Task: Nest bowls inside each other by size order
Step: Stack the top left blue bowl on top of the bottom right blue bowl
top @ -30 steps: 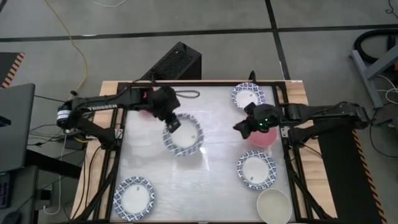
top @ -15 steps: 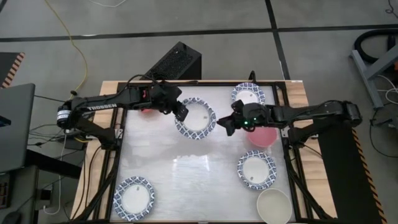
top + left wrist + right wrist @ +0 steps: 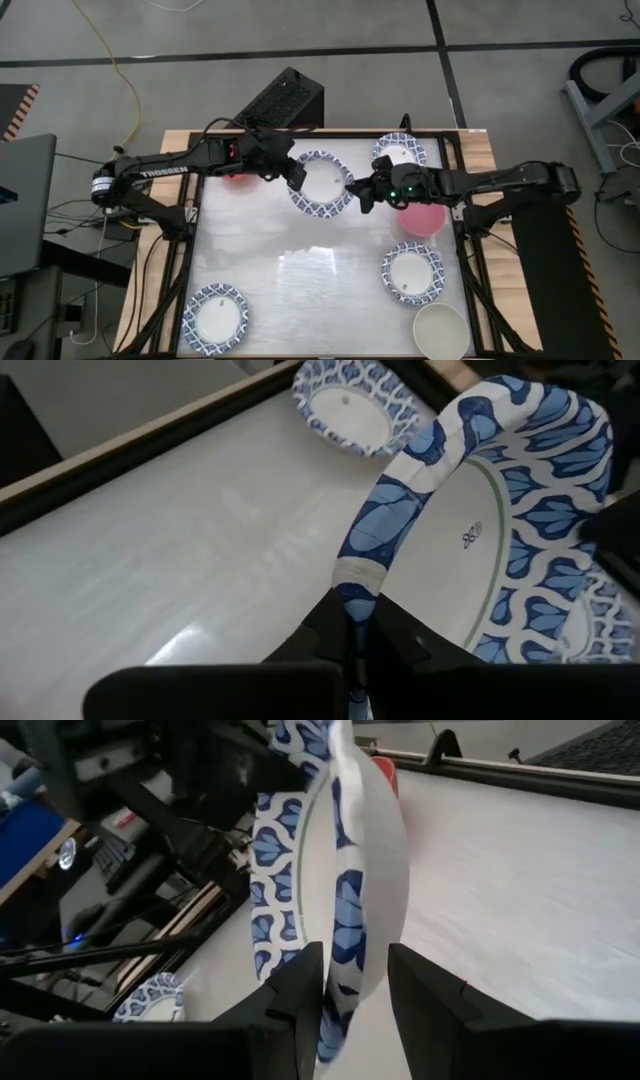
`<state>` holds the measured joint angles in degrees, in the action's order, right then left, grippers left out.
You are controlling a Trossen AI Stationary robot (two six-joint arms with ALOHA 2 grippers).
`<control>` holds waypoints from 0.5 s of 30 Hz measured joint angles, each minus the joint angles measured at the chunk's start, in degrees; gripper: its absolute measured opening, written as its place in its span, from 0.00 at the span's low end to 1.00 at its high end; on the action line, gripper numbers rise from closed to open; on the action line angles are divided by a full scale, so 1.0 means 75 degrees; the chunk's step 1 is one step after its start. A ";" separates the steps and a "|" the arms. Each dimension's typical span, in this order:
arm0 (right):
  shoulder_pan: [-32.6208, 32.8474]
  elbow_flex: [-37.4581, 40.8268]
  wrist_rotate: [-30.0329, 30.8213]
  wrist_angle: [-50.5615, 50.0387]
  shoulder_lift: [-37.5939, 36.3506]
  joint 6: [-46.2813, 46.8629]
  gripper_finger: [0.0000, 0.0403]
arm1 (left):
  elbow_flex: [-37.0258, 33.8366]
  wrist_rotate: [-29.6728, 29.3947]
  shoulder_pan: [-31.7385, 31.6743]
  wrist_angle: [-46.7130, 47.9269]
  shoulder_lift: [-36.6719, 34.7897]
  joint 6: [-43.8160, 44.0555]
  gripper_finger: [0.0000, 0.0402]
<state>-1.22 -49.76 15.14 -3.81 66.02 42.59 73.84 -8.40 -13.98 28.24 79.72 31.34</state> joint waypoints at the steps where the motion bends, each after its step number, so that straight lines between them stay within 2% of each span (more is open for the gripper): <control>1: -0.0007 0.0000 0.0000 0.0005 0.0000 -0.0071 0.34 | 0.0000 0.0003 0.0000 -0.0054 0.0000 0.0001 0.00; 6: -0.0007 0.0000 0.0000 -0.0008 0.0000 -0.0146 0.32 | 0.0000 0.0146 0.0000 -0.0227 0.0006 -0.0001 0.00; 8: -0.0007 0.0000 0.0000 -0.0032 0.0000 -0.0141 0.26 | 0.0000 0.0207 0.0000 -0.0258 0.0009 -0.0001 0.00; 12: -0.0007 0.0000 0.0012 -0.0061 0.0000 -0.0140 0.05 | 0.0000 0.0225 -0.0002 -0.0255 0.0009 -0.0001 0.00; 15: -0.0010 0.0000 0.0018 -0.0055 0.0000 0.0008 0.03 | 0.0000 0.0289 0.0020 -0.0252 0.0009 -0.0059 0.00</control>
<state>-1.30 -49.76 15.27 -4.23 66.02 42.65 73.84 -6.24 -13.83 26.35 79.79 30.90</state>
